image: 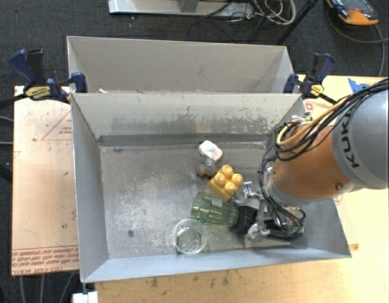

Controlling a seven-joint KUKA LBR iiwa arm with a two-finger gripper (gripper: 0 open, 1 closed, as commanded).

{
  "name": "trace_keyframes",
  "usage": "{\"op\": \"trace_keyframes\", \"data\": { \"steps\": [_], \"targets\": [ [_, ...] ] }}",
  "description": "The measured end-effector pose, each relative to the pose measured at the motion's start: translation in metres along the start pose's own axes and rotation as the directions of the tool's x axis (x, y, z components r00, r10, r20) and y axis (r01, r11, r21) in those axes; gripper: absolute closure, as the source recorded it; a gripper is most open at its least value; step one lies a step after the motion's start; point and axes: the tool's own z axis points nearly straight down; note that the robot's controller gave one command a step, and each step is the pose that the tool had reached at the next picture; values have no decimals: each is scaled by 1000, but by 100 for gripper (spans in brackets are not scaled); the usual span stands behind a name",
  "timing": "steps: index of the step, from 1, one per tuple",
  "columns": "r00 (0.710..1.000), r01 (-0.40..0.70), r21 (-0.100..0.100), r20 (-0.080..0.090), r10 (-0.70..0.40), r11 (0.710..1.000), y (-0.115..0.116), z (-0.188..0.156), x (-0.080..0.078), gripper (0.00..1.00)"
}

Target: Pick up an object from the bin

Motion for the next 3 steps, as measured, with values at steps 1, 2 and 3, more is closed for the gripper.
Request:
{"op": "trace_keyframes", "data": {
  "steps": [1, 2, 3],
  "targets": [
    [992, -124, 1, -32, 124, 992, 4, -6, 7, 100],
    [989, -142, 3, -34, 142, 990, 4, -5, 6, 100],
    [988, -151, 3, -37, 151, 989, 4, -6, 6, 100]
  ]
}}
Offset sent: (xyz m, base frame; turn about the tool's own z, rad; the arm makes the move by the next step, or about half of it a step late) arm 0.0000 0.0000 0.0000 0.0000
